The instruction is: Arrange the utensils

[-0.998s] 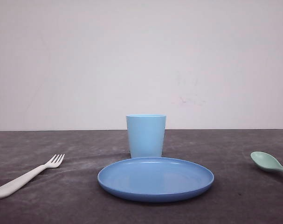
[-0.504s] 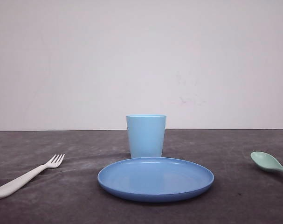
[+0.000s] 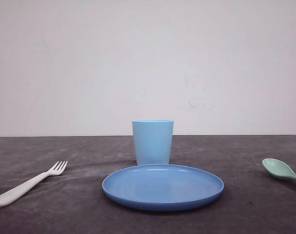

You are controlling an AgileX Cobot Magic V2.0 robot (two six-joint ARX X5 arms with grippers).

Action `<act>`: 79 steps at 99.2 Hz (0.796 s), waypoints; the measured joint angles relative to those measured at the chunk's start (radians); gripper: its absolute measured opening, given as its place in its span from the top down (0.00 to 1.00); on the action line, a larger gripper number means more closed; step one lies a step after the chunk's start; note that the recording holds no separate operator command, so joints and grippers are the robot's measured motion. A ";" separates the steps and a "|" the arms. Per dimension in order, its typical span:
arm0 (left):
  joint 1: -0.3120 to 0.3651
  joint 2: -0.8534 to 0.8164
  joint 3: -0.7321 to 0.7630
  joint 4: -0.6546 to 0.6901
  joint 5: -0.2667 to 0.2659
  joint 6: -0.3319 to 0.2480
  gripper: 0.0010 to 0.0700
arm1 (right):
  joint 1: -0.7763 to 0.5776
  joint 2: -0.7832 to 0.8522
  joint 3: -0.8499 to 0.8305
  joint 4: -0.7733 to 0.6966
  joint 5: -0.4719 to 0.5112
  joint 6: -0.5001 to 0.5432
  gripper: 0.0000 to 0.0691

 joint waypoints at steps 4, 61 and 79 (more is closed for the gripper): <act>0.000 0.000 0.000 0.000 0.000 0.000 0.99 | 0.000 0.000 0.000 0.000 0.000 0.000 0.99; 0.000 0.000 -0.011 0.037 0.000 -0.081 0.99 | 0.000 0.000 0.000 -0.011 -0.052 0.220 0.99; 0.000 0.000 -0.011 0.043 0.000 -0.145 0.99 | 0.000 0.000 0.000 -0.008 -0.084 0.293 0.99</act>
